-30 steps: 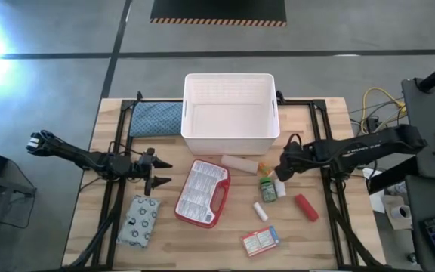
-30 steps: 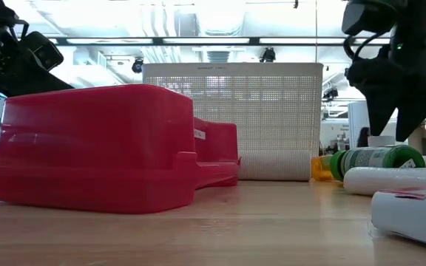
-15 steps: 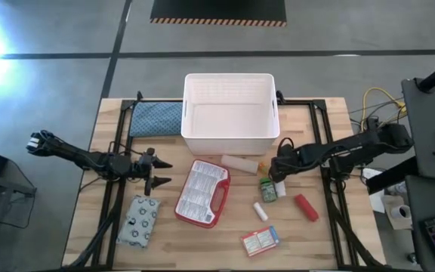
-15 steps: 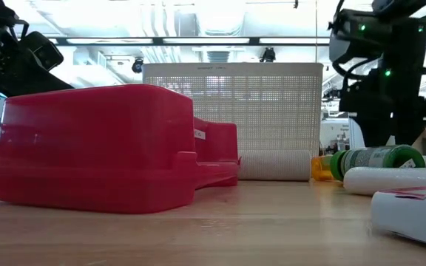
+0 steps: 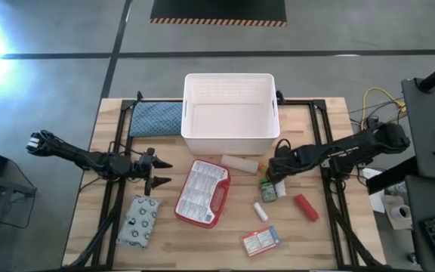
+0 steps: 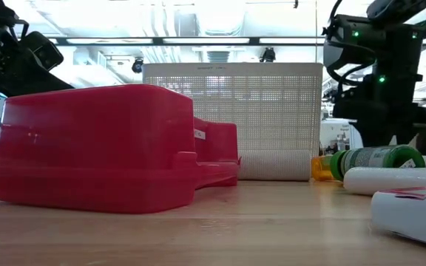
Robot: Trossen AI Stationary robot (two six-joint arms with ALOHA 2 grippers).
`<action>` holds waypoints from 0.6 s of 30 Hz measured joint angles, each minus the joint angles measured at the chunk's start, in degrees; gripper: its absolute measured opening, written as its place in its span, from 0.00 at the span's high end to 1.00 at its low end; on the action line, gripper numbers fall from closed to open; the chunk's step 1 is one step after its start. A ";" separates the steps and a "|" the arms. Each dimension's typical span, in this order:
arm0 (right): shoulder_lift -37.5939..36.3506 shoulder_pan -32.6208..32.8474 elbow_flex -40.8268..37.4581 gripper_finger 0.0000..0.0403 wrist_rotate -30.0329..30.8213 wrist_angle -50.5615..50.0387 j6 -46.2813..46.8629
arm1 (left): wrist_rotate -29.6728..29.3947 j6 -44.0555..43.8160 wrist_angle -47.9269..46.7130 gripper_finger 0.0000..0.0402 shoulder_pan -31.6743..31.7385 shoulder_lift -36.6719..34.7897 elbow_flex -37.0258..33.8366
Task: Pick & place medical supplies in basket/bin
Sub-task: Put the top white pill bottle into the white bin
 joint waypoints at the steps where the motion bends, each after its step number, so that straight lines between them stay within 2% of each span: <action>1: -0.73 0.02 0.00 0.60 -0.52 -0.34 -0.09 | 0.00 -0.02 -0.01 0.33 -0.02 0.02 0.00; 8: -10.29 0.79 2.92 0.58 -0.79 -0.49 0.42 | 0.00 -0.01 0.01 0.33 -0.02 0.00 0.00; 13: -18.10 0.79 8.62 0.59 -0.70 4.06 -5.14 | 0.00 -0.01 0.01 0.33 -0.02 0.02 0.00; 18: -21.60 0.68 14.17 0.59 3.41 7.48 -9.12 | 0.00 -0.01 0.01 0.33 -0.01 0.01 0.00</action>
